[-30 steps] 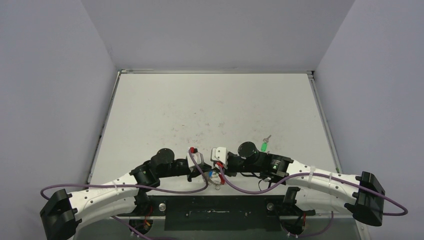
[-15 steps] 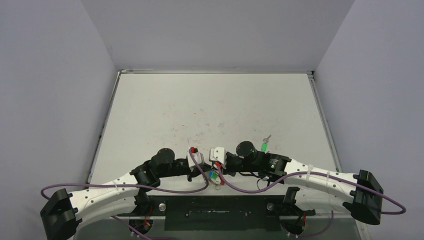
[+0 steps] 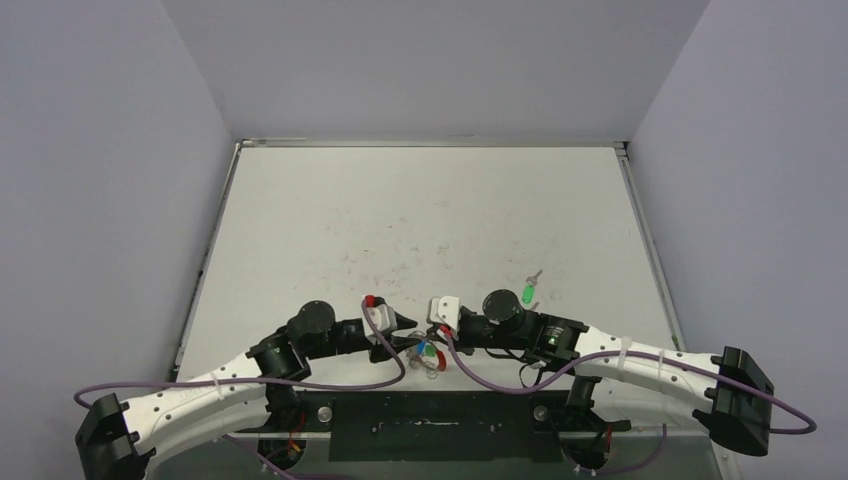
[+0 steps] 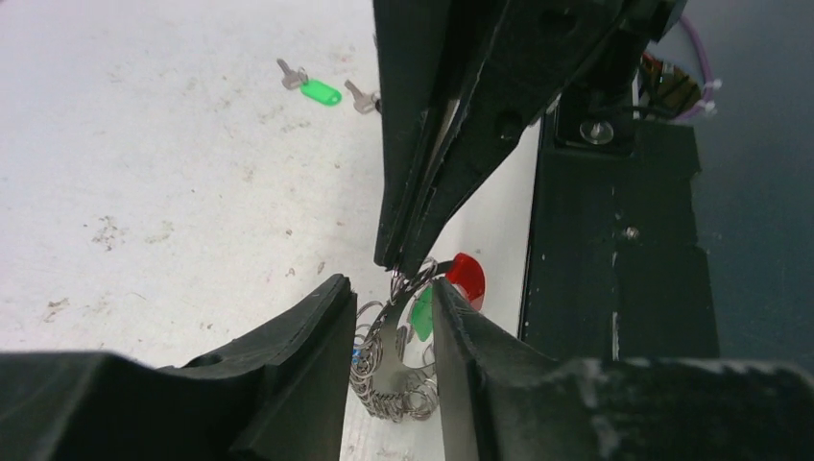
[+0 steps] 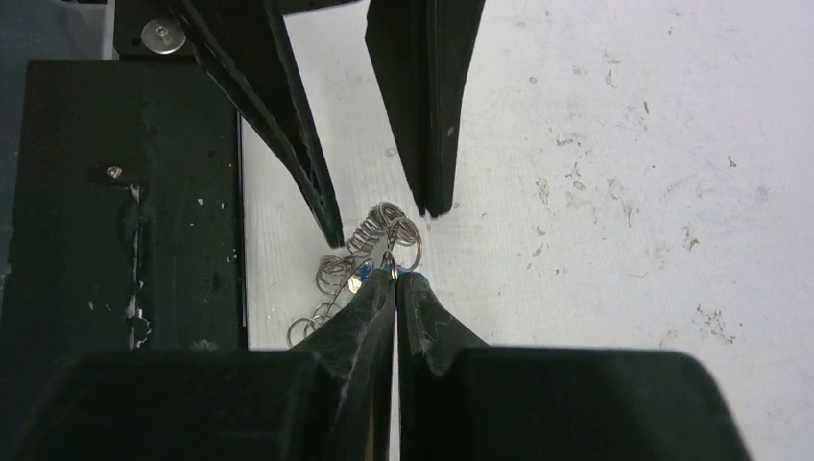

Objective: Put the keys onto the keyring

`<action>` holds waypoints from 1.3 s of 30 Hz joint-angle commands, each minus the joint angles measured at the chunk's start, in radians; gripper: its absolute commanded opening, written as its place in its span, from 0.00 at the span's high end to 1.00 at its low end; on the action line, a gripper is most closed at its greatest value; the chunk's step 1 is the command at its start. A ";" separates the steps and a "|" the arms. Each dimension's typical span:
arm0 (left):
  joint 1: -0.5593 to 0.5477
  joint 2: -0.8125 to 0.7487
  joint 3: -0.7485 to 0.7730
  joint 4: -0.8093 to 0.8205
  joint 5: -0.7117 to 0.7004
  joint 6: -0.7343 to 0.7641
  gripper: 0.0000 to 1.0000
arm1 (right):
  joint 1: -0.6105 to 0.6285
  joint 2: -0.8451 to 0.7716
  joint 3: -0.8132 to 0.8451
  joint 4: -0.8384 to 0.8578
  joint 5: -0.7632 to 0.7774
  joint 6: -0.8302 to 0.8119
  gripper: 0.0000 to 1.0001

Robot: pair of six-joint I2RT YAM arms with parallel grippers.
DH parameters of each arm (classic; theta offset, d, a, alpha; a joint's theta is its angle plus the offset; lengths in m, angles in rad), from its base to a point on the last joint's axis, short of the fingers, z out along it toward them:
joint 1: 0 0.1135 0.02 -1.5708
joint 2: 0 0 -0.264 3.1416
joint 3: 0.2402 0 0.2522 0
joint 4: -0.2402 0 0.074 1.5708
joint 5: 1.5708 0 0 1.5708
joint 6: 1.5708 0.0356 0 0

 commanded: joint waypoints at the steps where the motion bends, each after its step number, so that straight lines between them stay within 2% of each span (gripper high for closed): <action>1: -0.008 -0.104 -0.034 0.036 -0.056 -0.037 0.64 | -0.008 -0.063 -0.075 0.241 0.021 0.072 1.00; 4: -0.008 -0.145 -0.056 0.037 -0.069 -0.060 0.62 | -0.011 -0.067 -0.111 0.316 0.014 0.104 1.00; 8: -0.008 -0.148 -0.077 0.046 -0.060 -0.103 0.67 | -0.010 -0.059 -0.137 0.393 -0.012 0.126 1.00; 25: -0.010 -0.111 -0.128 0.173 -0.074 -0.126 0.63 | -0.011 -0.061 -0.179 0.510 -0.102 0.149 1.00; 28: -0.010 -0.110 -0.128 0.179 -0.072 -0.122 0.66 | -0.010 -0.059 -0.184 0.525 -0.109 0.156 1.00; 34: -0.010 -0.110 -0.126 0.183 -0.064 -0.106 0.82 | -0.010 -0.054 -0.188 0.538 -0.116 0.158 1.00; 37: -0.010 -0.115 -0.123 0.174 -0.048 -0.089 0.83 | -0.010 -0.063 -0.190 0.535 -0.098 0.161 1.00; 39: -0.010 -0.126 -0.114 0.148 -0.039 -0.072 0.78 | -0.009 -0.070 -0.191 0.527 -0.082 0.161 1.00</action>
